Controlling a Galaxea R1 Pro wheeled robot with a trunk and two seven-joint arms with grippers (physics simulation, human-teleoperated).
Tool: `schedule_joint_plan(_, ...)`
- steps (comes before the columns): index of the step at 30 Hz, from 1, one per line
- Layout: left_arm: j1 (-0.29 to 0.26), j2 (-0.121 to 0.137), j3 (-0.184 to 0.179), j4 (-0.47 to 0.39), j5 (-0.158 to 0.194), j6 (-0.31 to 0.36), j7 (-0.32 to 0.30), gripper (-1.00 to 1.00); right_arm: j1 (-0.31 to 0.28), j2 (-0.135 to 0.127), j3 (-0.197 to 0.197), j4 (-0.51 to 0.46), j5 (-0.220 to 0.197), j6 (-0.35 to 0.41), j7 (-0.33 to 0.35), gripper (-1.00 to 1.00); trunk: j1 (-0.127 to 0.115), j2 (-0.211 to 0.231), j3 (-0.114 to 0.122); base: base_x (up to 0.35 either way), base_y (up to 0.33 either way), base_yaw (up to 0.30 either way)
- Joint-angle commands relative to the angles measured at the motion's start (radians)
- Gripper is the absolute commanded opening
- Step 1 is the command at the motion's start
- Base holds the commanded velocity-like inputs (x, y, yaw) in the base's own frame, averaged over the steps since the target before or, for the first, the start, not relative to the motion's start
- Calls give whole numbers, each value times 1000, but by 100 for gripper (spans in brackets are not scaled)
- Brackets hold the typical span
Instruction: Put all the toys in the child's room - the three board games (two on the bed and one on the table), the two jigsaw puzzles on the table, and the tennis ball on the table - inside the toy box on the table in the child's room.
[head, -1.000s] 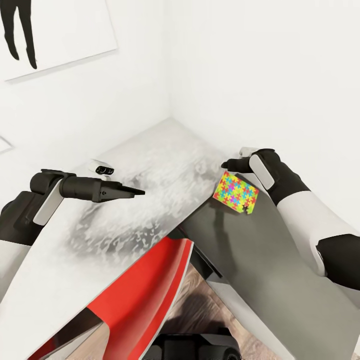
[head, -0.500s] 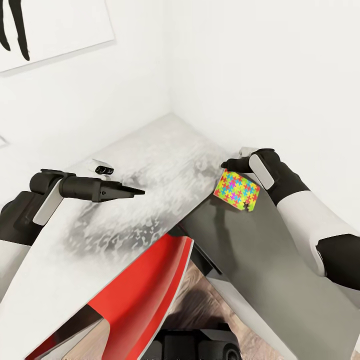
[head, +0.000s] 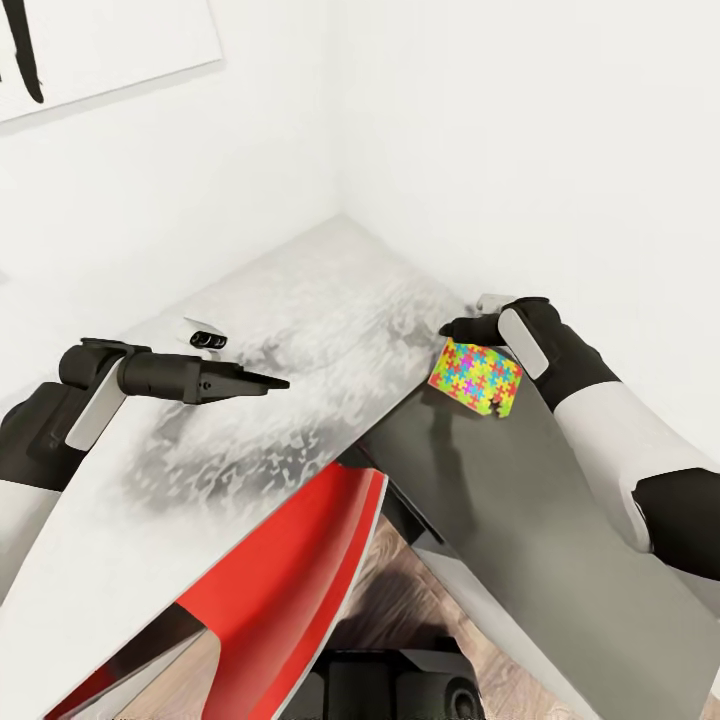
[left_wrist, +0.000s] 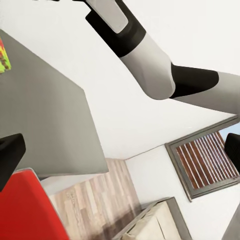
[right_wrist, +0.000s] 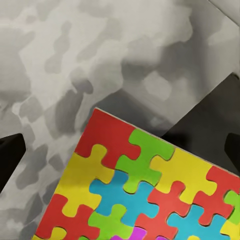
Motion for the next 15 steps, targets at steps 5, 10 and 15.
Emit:
schedule_joint_plan(5, -1, 1, 1, 0, 3, 10, -4, 100, -1, -1, 6, -1, -9, 2, 25, 100, 1, -2, -6, 0, 0, 0)
schedule_joint_plan(10, 0, 1, 1, 0, 3, 10, -5, 100, -1, -2, 7, -1, -8, 2, 30, 100, 1, -2, -7, 0, 0, 0)
schedule_joint_plan(15, -1, 1, 1, 0, 3, 9, -5, 100, 0, -2, 8, -1, -8, 2, 32, 100, 1, -2, -7, 0, 0, 0)
